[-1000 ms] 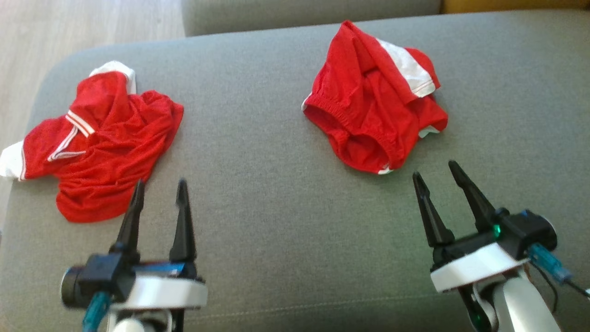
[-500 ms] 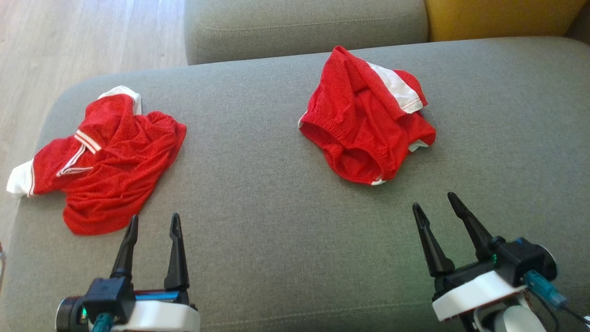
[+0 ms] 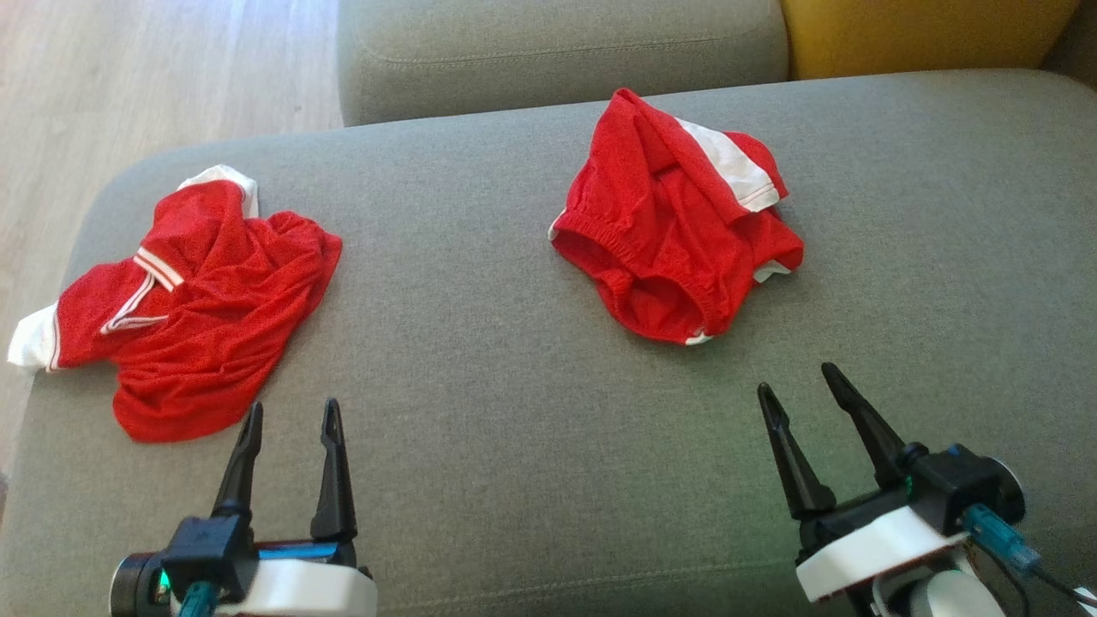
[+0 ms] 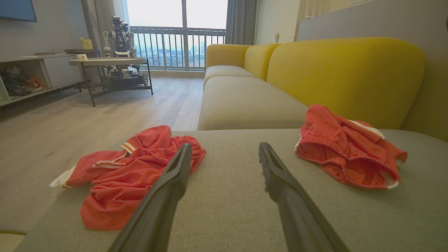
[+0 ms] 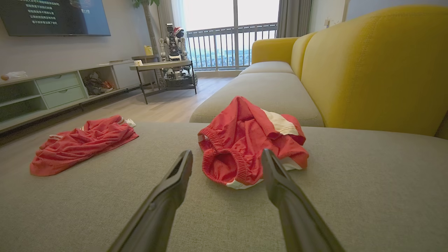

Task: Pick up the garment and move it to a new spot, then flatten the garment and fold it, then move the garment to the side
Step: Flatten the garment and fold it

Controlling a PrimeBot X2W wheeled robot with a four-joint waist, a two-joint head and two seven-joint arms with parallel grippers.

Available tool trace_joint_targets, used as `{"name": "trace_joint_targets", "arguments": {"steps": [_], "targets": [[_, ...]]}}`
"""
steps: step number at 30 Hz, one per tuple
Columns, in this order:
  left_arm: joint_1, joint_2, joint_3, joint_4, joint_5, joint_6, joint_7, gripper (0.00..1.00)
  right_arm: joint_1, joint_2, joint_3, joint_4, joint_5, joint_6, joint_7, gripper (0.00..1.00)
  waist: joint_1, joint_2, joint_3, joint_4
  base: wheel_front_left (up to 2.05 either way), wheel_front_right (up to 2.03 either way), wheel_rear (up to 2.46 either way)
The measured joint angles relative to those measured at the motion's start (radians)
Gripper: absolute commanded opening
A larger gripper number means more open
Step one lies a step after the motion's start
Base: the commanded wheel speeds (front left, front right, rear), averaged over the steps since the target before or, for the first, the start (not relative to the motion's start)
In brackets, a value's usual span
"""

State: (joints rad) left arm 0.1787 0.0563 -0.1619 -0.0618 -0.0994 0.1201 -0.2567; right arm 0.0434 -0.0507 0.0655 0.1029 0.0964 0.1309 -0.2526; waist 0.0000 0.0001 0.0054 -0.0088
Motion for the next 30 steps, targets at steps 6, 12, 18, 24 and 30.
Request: {"name": "trace_joint_targets", "arguments": {"steps": [6, 12, 18, 24, 30], "targets": [[0.0, 0.0, -0.001, 0.001, 0.0, 0.003, 0.0, 1.0, 0.0, 0.0, 0.007, 0.003, 0.0, 0.0, 0.0, 1.0, 0.0, 0.0, 0.0, -0.01, 0.0, 0.0, 0.0], [0.0, 0.0, -0.003, 0.001, 0.0, 0.004, 0.0, 1.0, 0.0, 0.0, 0.01, 0.006, 0.0, 0.0, 0.0, 1.0, 0.0, 0.0, 0.002, -0.019, 0.0, 0.0, 0.0], [0.0, 0.0, -0.016, 0.005, 0.0, 0.002, 0.0, 1.0, -0.001, 0.0, 0.014, 0.008, 0.002, 0.0, 0.0, 1.0, 0.0, 0.0, 0.002, -0.025, 0.0, 0.0, 0.0], [0.0, 0.0, -0.02, 0.02, 0.013, -0.016, 0.0, 1.0, -0.003, 0.0, 0.029, 0.011, 0.009, 0.0, 0.0, 1.0, 0.0, 0.0, 0.007, -0.051, 0.0, 0.0, 0.0], [-0.03, 0.0, -0.058, 0.077, 0.037, -0.088, 0.0, 1.0, -0.013, 0.0, 0.027, 0.002, 0.014, 0.0, 0.0, 1.0, 0.0, 0.0, 0.028, -0.099, 0.0, 0.0, 0.0]]}}
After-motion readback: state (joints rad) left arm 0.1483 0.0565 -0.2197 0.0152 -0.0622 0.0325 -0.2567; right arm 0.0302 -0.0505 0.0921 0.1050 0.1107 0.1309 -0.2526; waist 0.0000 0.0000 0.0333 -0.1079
